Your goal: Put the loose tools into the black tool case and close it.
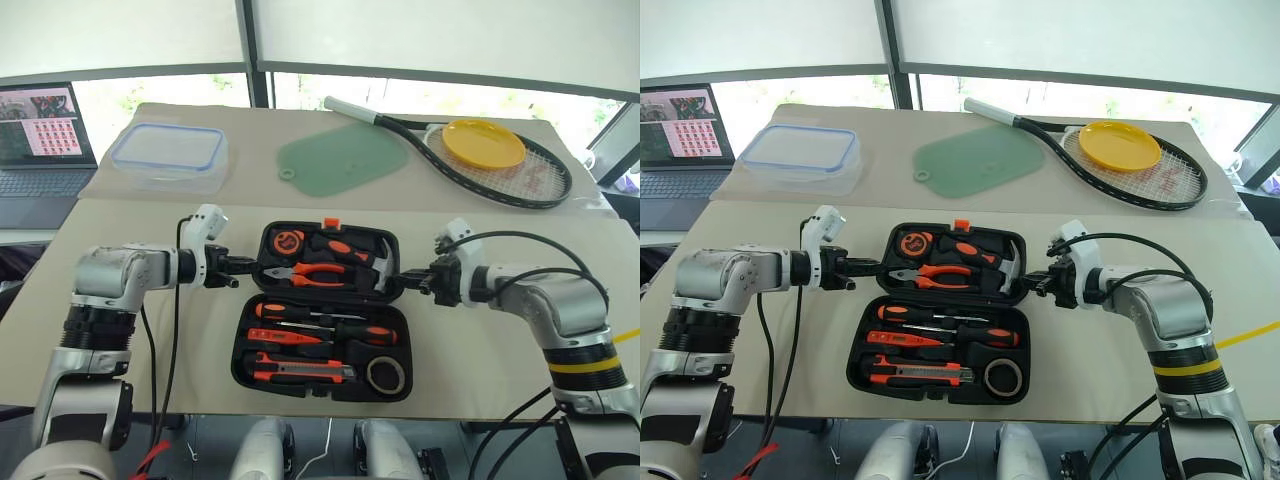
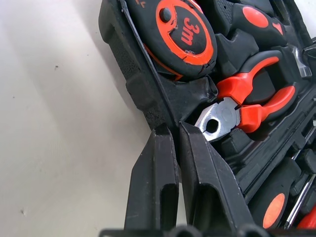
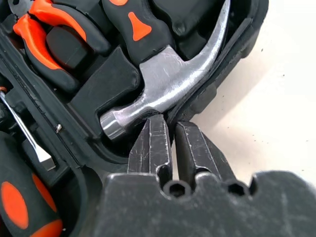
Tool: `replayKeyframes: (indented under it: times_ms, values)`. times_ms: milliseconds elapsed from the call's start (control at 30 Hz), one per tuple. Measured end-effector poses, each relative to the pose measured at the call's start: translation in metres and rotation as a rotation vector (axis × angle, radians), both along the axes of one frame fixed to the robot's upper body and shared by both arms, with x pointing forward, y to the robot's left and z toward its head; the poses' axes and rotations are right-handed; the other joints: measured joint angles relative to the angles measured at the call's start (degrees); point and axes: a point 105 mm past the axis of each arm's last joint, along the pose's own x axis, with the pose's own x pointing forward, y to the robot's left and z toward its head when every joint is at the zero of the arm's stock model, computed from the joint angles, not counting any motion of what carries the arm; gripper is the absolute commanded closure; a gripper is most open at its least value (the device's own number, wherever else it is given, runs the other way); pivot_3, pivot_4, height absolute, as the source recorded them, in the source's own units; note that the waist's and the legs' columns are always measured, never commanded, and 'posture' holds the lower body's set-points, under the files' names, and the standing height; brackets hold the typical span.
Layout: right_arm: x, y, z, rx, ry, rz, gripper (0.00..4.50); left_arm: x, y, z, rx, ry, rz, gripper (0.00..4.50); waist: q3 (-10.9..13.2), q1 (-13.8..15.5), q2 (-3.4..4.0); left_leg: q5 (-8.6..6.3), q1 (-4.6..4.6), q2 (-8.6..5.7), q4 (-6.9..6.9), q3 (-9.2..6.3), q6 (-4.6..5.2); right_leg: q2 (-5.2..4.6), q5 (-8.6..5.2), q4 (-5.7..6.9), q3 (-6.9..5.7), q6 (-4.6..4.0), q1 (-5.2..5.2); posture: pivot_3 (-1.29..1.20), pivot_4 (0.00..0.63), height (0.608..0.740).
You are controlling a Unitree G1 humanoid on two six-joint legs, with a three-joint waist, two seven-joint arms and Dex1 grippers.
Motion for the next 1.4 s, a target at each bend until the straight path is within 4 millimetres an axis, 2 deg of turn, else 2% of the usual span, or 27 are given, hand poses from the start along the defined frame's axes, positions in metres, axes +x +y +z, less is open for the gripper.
replayKeyframes:
  times_ms: [133, 267, 433, 533, 733, 867, 1067, 1267, 1333, 1367, 1400]
  values:
    - [0.001, -0.001, 0.002, 0.008, -0.007, -0.014, 4.48, 0.000, -0.002, 0.001, -0.025, -0.004, 0.003, 4.50, 0.00, 0.14, 0.00, 0.01, -0.04, -0.01, 0.00, 0.00, -0.01, -0.01, 0.01, -0.01, 0.00, 0.01, -0.03, 0.00, 0.150, 0.738]
    - [0.010, -0.007, 0.008, 0.008, -0.079, -0.079, 4.48, 0.002, -0.012, 0.004, -0.059, -0.081, -0.002, 4.50, 0.01, 0.32, -0.01, 0.17, -0.19, -0.05, 0.01, -0.01, -0.16, -0.08, 0.04, -0.01, -0.04, 0.04, -0.14, 0.00, 0.150, 0.738]
    - [0.028, -0.017, 0.030, -0.014, -0.268, -0.169, 4.48, 0.007, -0.023, 0.021, -0.002, -0.346, -0.036, 4.50, 0.05, 0.16, -0.02, 0.28, -0.32, -0.11, -0.08, 0.05, -0.32, -0.12, 0.07, -0.05, 0.00, 0.07, -0.29, 0.00, 0.150, 0.738]
    - [0.029, -0.023, 0.034, -0.080, -0.385, -0.158, 4.48, 0.006, -0.026, 0.018, 0.039, -0.467, -0.056, 4.50, 0.05, 0.13, -0.02, 0.29, -0.33, -0.11, -0.26, 0.09, -0.34, -0.12, 0.07, -0.05, -0.01, 0.07, -0.29, 0.00, 0.150, 0.738]
    - [0.022, -0.027, 0.026, -0.171, -0.523, -0.113, 4.48, 0.005, -0.031, 0.011, 0.090, -0.644, -0.036, 4.50, 0.05, 0.20, -0.02, 0.28, -0.30, -0.11, -0.32, 0.10, -0.32, -0.13, 0.06, -0.23, -0.04, 0.10, -0.20, 0.00, 0.150, 0.738]
    - [0.016, -0.028, 0.024, -0.203, -0.630, -0.109, 4.48, -0.003, -0.033, 0.008, 0.144, -0.778, -0.020, 4.50, 0.04, 0.24, -0.01, 0.21, -0.20, -0.11, -0.34, 0.10, -0.20, -0.18, 0.06, -0.29, -0.04, 0.10, -0.12, 0.00, 0.150, 0.738]
    - [-0.003, -0.030, 0.020, -0.281, -0.820, -0.091, 4.48, -0.019, -0.035, 0.008, 0.236, -0.956, -0.019, 4.50, 0.04, 0.30, -0.01, 0.21, -0.14, -0.14, -0.33, 0.11, -0.20, -0.28, 0.06, -0.33, -0.05, 0.12, -0.09, 0.00, 0.150, 0.738]
    - [-0.025, -0.030, 0.010, -0.363, -0.955, -0.055, 4.48, -0.031, -0.033, 0.005, 0.283, -1.033, -0.005, 4.50, 0.04, 0.17, -0.01, 0.20, -0.05, -0.12, -0.33, 0.11, -0.18, -0.27, 0.06, -0.31, -0.04, 0.11, -0.06, 0.00, 0.150, 0.738]
    - [-0.035, -0.029, 0.003, -0.414, -1.010, -0.017, 3.71, -0.036, -0.031, 0.002, 0.321, -1.073, 0.002, 3.77, 0.04, 0.10, -0.01, 0.16, 0.08, -0.11, -0.35, 0.13, -0.12, -0.27, 0.05, -0.27, -0.03, 0.09, 0.02, 0.00, 0.150, 0.738]
    - [-0.042, -0.030, -0.002, -0.445, -1.019, 0.012, 3.55, -0.041, -0.026, -0.001, 0.333, -1.074, 0.022, 3.65, 0.04, 0.09, 0.00, 0.15, 0.16, -0.11, -0.39, 0.15, -0.11, -0.27, 0.04, -0.28, -0.01, 0.08, 0.06, 0.00, 0.150, 0.738]
    - [-0.047, -0.034, -0.008, -0.472, -1.009, 0.025, 3.19, -0.044, -0.021, -0.003, 0.340, -1.071, 0.039, 3.23, 0.03, 0.02, -0.01, 0.13, 0.21, -0.08, -0.50, 0.17, -0.08, -0.27, 0.01, -0.30, 0.00, 0.05, 0.07, 0.00, 0.150, 0.738]
